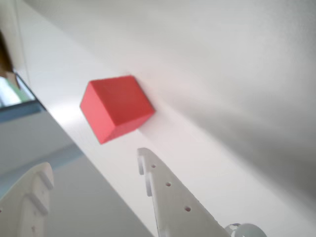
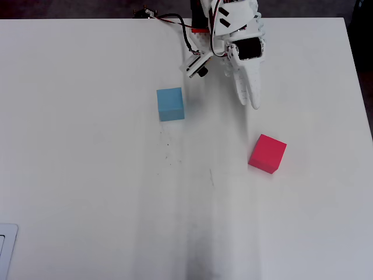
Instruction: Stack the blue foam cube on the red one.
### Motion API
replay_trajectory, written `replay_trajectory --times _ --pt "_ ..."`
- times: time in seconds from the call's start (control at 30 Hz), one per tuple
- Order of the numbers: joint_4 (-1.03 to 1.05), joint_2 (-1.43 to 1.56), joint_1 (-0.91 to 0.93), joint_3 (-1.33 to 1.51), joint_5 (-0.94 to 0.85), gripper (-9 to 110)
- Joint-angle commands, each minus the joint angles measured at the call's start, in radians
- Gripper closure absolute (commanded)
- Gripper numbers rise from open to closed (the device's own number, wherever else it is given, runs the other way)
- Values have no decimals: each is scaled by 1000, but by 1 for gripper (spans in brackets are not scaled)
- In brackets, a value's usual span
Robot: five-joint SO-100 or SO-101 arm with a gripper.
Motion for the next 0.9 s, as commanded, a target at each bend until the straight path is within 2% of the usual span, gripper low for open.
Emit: replay_trajectory --times 0.0,0.33,0.43,0.5,0.67,0.87 --pt "-11 11 -20 -6 -2 76" --pt "-11 11 -46 -5 8 77" --pt "-9 11 -72 -5 -3 84" --pt "-8 11 -77 -5 -5 84" --pt "-8 11 -83 -8 -5 79" --pt "184 -44 43 -244 -57 74"
